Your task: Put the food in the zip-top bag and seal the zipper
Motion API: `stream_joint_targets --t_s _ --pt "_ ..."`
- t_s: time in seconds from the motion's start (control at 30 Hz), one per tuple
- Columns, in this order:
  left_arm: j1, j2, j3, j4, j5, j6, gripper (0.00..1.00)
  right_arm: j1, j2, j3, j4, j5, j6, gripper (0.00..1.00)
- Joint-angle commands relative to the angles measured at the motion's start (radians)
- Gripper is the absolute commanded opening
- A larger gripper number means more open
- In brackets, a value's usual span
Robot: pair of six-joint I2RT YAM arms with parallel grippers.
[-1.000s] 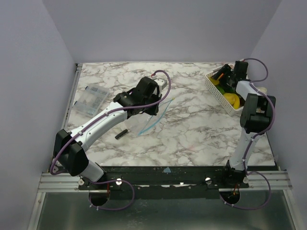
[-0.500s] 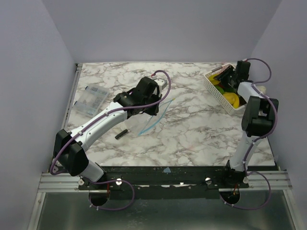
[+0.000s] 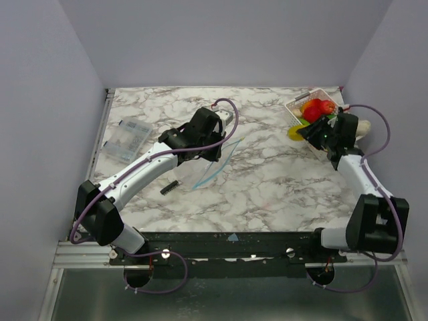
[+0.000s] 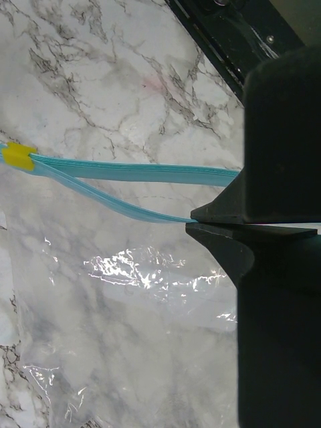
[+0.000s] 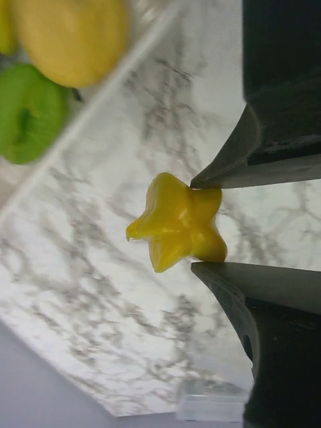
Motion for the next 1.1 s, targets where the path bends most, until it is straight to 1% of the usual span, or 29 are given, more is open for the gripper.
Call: stream_joint_targets --t_s 0.0,0.07,0.2,0.27,0.4,0.5,0.63,0.8,0.93,1.0,1.07 --pt "0.005 -0.003 0.027 -0.005 0.035 0.002 0.00 0.124 -0.173 -0.182 0.041 -0.122 0.030 0.19" --pt "0.006 0.003 0.030 -0.008 0.050 0.003 0.00 0.206 -0.269 -0.248 0.042 -0.123 0.039 0.18" --pt "0.023 -0.006 0.038 -0.016 0.074 0.009 0.00 0.343 -0.416 -0.321 0.032 -0.169 0.051 0.18" --pt "0.031 -0.021 0.032 -0.009 0.067 0.010 0.00 0.425 -0.471 -0.332 0.020 -0.182 0.041 0.18" --pt "0.048 -0.035 0.023 0.001 0.049 0.014 0.00 0.620 -0.596 -0.338 0.018 -0.128 0.012 0.18" --pt "0.059 -0.030 0.024 -0.002 0.059 0.010 0.00 0.697 -0.661 -0.326 0.039 -0.117 -0.007 0.18" --pt "0.065 -0.037 0.011 0.023 0.128 -0.005 0.00 0.711 -0.649 -0.307 0.137 -0.107 0.018 0.18" --pt "0.073 -0.040 -0.010 0.056 0.208 -0.030 0.00 0.729 -0.552 -0.289 0.281 -0.072 0.054 0.18" --pt "0.073 -0.039 -0.015 0.060 0.224 -0.034 0.00 0.775 -0.453 -0.237 0.287 0.013 0.021 0.17" --pt "0.074 -0.041 -0.018 0.060 0.222 -0.034 0.00 0.814 -0.422 -0.216 0.257 0.096 0.005 0.16" --pt "0.076 -0.043 -0.018 0.060 0.218 -0.032 0.00 0.844 -0.398 -0.211 0.250 0.143 -0.009 0.16"
